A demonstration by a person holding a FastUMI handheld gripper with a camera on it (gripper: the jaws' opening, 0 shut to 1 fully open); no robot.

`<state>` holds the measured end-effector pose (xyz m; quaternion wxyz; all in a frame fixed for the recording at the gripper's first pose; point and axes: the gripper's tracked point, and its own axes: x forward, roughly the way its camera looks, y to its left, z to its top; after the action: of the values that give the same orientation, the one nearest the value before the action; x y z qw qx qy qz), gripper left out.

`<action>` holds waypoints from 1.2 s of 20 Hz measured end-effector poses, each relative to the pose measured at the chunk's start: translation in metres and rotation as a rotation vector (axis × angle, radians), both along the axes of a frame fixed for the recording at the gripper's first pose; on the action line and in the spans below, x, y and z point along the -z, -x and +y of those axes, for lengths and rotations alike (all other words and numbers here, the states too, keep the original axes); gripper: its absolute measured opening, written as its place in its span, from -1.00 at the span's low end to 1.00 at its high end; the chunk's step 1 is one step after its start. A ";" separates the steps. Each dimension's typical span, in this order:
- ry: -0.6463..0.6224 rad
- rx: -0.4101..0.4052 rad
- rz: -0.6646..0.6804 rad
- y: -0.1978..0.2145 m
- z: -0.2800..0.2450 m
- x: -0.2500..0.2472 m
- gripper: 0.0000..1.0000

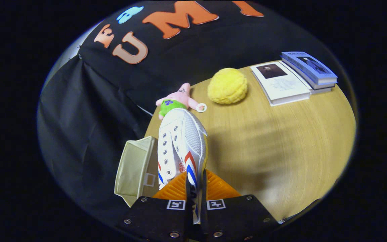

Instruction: Open the storage box then place both shoes into the box .Put the left shoe in first, then the right shoe, with the right side of both shoes facing outward in a uniform manner.

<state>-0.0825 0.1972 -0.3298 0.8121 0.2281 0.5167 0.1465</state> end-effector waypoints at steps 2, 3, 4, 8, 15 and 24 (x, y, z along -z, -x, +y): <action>-0.029 -0.056 -0.029 -0.007 0.032 -0.017 -0.83; -0.045 -0.086 -0.040 -0.008 0.051 -0.025 -0.83; -0.059 -0.110 -0.046 -0.011 0.067 -0.030 -0.83; -0.070 -0.215 -0.067 -0.010 0.125 -0.037 -0.83; -0.020 -0.347 -0.036 0.013 0.187 -0.016 -0.83; 0.152 -0.412 0.057 0.038 0.183 0.008 -0.66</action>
<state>-0.1201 0.3806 -0.3374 0.7649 0.0597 0.5846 0.2637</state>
